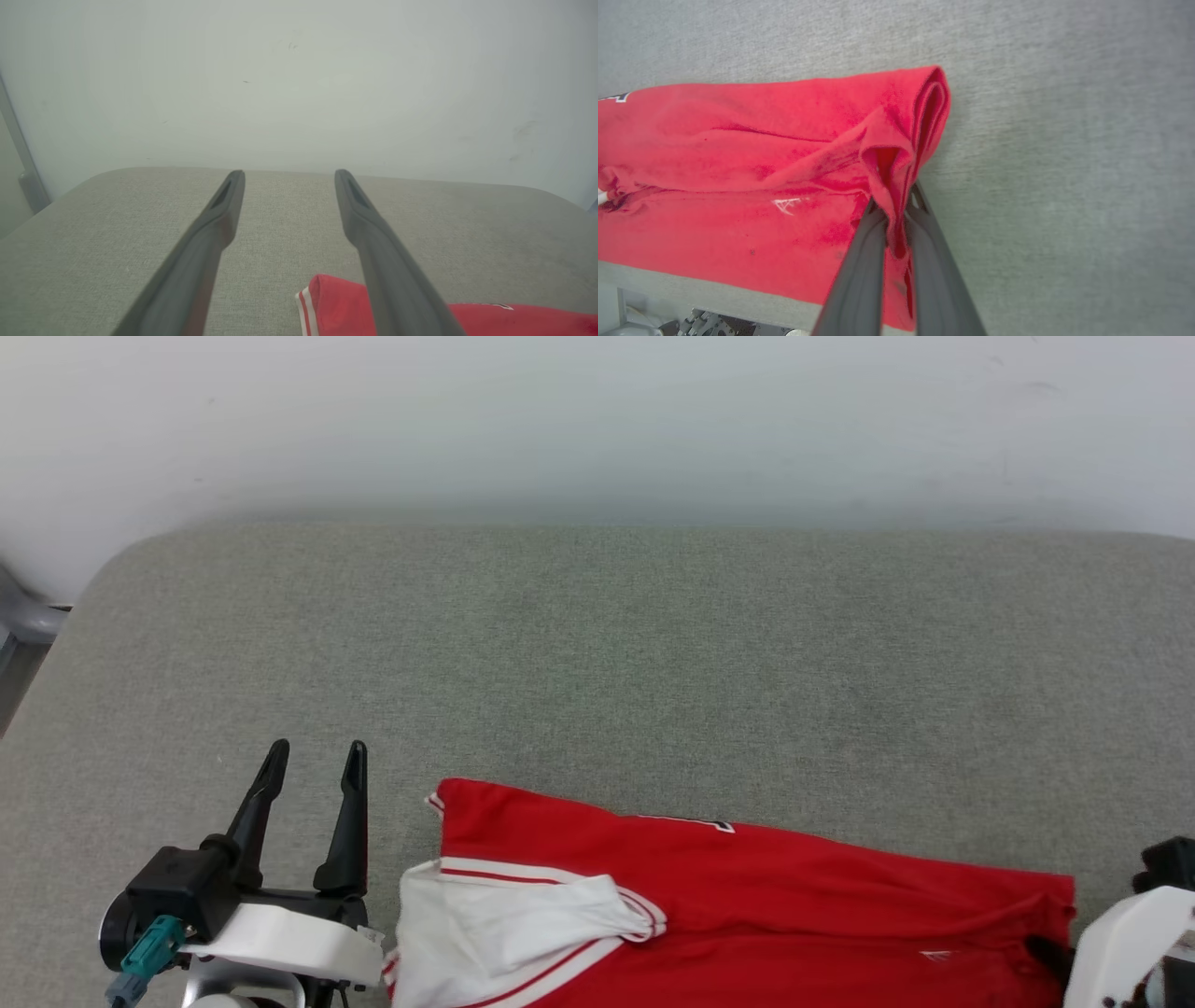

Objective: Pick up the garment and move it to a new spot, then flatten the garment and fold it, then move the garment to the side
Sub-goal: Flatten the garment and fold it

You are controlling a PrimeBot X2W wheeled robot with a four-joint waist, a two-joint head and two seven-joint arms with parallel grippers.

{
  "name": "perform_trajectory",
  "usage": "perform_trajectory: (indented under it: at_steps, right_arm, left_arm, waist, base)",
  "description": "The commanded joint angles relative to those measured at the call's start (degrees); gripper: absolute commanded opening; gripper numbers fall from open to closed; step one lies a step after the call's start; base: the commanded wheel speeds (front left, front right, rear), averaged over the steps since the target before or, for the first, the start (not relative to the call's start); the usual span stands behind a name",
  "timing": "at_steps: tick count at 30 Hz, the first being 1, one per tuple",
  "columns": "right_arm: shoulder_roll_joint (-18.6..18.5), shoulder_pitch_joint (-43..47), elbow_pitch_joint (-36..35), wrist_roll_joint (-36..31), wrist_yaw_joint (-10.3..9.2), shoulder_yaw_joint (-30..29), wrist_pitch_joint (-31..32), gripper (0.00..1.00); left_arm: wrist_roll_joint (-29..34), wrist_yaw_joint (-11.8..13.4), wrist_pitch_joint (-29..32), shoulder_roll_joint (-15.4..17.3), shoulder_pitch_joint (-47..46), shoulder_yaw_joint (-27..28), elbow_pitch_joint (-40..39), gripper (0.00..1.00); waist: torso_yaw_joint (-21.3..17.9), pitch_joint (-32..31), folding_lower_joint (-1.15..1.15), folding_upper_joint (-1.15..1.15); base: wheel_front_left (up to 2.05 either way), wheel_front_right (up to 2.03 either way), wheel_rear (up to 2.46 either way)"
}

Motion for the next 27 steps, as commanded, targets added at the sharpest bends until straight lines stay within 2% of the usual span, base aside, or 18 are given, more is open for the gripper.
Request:
perform_trajectory:
  at_steps: [1, 7, 11, 14, 17, 21, 27]
  right_arm:
    - [-1.26, 0.75, -0.80, -0.69, -0.10, -2.01, 0.35, 0.00]
    - [-3.05, 1.32, -3.02, -1.24, -0.08, -9.06, 2.77, 0.00]
    - [-0.75, -0.42, -3.39, 1.32, -0.08, -12.64, 5.60, 0.00]
    - [2.22, -2.00, -3.20, 5.07, -0.08, -16.05, 10.32, 0.00]
    - [4.97, -3.87, -3.02, 10.09, -0.08, -18.59, 15.66, 0.00]
    - [6.31, -5.12, -2.36, 17.12, -0.08, -20.26, 20.55, 0.00]
    - [6.44, -6.54, 5.40, 34.49, -0.07, -12.86, 19.92, 0.00]
  left_arm:
    - [0.31, 0.24, -0.37, -0.19, 0.95, -0.11, -0.33, 1.00]
    - [0.42, 0.40, -0.37, -0.42, 1.29, -0.35, -0.53, 1.00]
    - [0.52, 0.55, -0.38, -0.49, 1.51, -0.56, -0.32, 1.00]
    - [0.55, 0.65, -0.37, -0.52, 1.67, -0.75, -0.10, 1.00]
    - [0.64, 0.40, -0.25, -0.50, 1.57, -1.31, 0.04, 1.00]
    - [0.65, 0.49, -0.04, -0.24, 1.33, -1.53, -0.07, 1.00]
    - [0.25, 0.38, 0.39, -0.23, 0.62, -1.97, -0.07, 1.00]
  waist:
    - [-0.44, -0.20, 0.00, 0.00]
    - [-1.49, -0.48, 0.00, 0.00]
    - [-2.04, -0.68, 0.00, 0.00]
    - [-2.28, -1.10, 0.00, 0.00]
    - [-1.99, -1.55, 0.00, 0.00]
    - [-1.13, -1.80, 0.00, 0.00]
    - [0.60, -1.67, 0.00, 0.00]
  base:
    - [0.00, 0.00, 0.00]
    - [0.00, 0.00, 0.00]
    - [0.00, 0.00, 0.00]
    - [0.00, 0.00, 0.00]
    - [0.00, 0.00, 0.00]
    - [0.00, 0.00, 0.00]
    - [0.00, 0.00, 0.00]
